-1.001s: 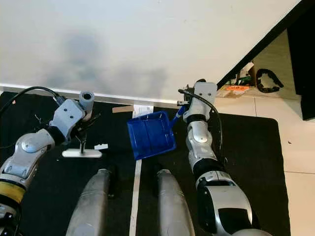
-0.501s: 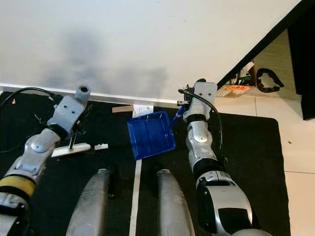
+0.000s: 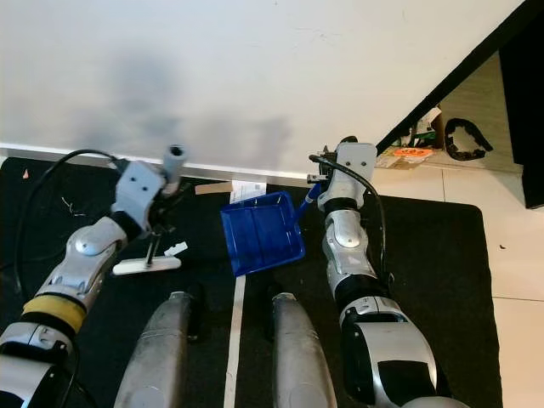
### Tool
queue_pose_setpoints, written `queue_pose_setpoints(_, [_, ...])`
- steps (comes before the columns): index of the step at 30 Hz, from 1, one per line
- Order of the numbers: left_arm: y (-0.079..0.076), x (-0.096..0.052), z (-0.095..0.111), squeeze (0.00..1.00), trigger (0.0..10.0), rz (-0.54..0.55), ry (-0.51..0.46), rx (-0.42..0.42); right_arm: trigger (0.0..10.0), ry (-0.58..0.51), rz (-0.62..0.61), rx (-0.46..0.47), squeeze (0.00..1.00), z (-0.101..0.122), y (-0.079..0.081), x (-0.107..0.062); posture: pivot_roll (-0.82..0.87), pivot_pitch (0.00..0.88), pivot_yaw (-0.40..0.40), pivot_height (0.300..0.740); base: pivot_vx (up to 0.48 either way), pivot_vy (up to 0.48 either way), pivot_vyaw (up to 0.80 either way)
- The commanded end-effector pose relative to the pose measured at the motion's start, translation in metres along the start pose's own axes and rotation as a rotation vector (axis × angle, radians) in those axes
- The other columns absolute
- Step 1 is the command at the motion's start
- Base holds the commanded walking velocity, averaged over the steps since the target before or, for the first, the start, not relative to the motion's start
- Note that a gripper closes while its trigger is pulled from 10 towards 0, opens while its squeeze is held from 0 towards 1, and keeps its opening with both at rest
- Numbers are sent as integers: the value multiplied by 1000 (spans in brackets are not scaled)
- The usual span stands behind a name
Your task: Sweep floor
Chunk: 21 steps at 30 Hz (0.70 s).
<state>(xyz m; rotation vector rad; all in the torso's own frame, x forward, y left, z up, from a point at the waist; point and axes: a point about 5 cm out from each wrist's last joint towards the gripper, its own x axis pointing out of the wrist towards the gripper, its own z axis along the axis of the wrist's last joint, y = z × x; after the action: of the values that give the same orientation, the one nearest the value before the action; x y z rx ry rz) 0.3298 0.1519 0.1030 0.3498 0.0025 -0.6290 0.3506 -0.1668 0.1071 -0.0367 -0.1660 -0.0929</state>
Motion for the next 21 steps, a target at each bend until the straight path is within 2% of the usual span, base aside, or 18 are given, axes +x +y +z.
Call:
queue_pose_setpoints(1, [-8, 6, -4, 0, 10000, 45, -10, -6, 10000, 128, -37, -62, 0, -27, -16, -18, 53, 386, -70, 740, 0, 0, 0])
queue_pose_setpoints(5, [-3, 14, 2, 0, 10000, 126, -38, -14, 10000, 126, -39, -64, 0, -27, -16, -18, 50, 389, -69, 740, 0, 0, 0])
queue_pose_setpoints(11, [-2, 20, 9, 0, 10000, 152, -65, -3, 10000, 124, -41, -65, 0, -27, -17, -18, 46, 394, -66, 740, 0, 0, 0])
queue_pose_setpoints(13, [2, 20, 11, 0, 10000, 174, -57, 28, 10000, 123, -44, -66, 0, -27, -17, -18, 43, 393, -59, 740, 0, 0, 0])
queue_pose_setpoints(14, [8, 19, 10, 0, 10000, 212, -36, 68, 10000, 122, -47, -66, 0, -27, -18, -18, 44, 393, -59, 740, 0, 0, 0])
queue_pose_setpoints(18, [13, 17, 9, 0, 10000, 243, -19, 100, 10000, 122, -50, -67, 0, -27, -19, -18, 44, 393, -60, 740, 0, 0, 0])
queue_pose_setpoints(21, [31, 5, 0, 0, 10000, 402, 32, 209, 10000, 122, -53, -71, 0, -27, -20, -19, 46, 397, -67, 740, 0, 0, 0])
